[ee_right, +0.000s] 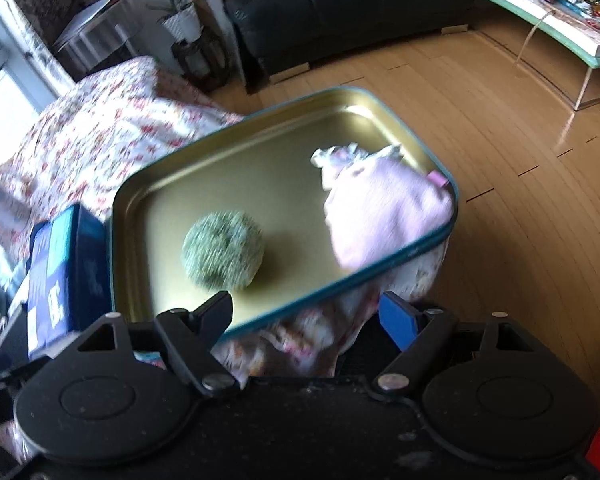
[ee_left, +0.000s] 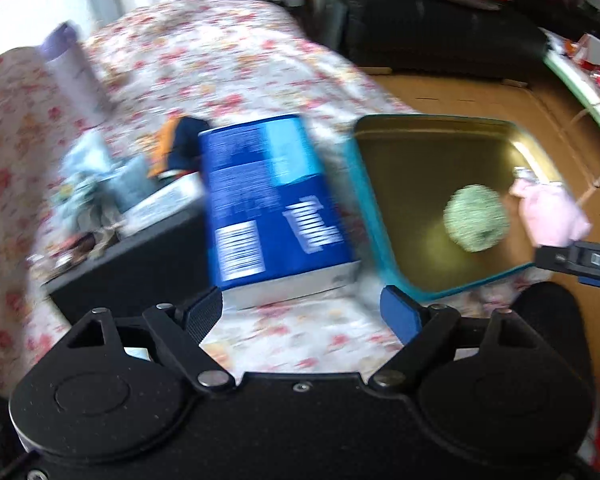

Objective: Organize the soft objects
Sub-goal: 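Open the right tool over the tray while the left tool drops the green ball in, then grasp the white wet-wipe packet with the left tool while the right tool reaches the cotton bag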

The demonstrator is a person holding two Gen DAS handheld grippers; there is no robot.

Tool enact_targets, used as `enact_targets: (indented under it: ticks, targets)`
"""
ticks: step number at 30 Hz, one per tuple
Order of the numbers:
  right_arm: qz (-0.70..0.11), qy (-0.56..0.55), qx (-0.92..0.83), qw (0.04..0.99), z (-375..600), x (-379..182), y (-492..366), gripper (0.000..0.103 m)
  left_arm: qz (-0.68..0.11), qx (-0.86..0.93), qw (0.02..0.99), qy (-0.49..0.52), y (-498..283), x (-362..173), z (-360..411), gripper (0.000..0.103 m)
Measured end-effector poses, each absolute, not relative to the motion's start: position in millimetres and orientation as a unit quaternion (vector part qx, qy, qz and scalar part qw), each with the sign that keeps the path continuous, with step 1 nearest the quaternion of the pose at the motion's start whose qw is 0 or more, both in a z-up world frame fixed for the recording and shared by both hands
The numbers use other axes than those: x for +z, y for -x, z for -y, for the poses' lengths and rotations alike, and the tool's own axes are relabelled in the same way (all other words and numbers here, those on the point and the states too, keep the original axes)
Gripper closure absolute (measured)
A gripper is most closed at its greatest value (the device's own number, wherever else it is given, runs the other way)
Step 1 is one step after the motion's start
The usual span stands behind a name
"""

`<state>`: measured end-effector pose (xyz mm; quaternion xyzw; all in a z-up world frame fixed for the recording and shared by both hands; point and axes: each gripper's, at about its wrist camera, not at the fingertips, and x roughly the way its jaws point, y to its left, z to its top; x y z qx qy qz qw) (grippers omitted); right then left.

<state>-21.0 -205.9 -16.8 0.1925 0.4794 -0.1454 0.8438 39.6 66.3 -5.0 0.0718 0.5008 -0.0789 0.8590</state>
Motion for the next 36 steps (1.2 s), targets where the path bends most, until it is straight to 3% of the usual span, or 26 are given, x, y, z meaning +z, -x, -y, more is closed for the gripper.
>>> enact_targets:
  ticks: [18, 36]
  targets:
    - [-0.541, -0.076, 0.023, 0.837, 59, -13, 27, 0.020, -0.502, 0.057, 0.863, -0.011, -45, -3, -217, 0.020]
    - [-0.536, 0.088, 0.171, 0.822, -67, -8, 27, 0.018, -0.592, 0.021, 0.805, -0.040, -75, -57, -203, 0.019]
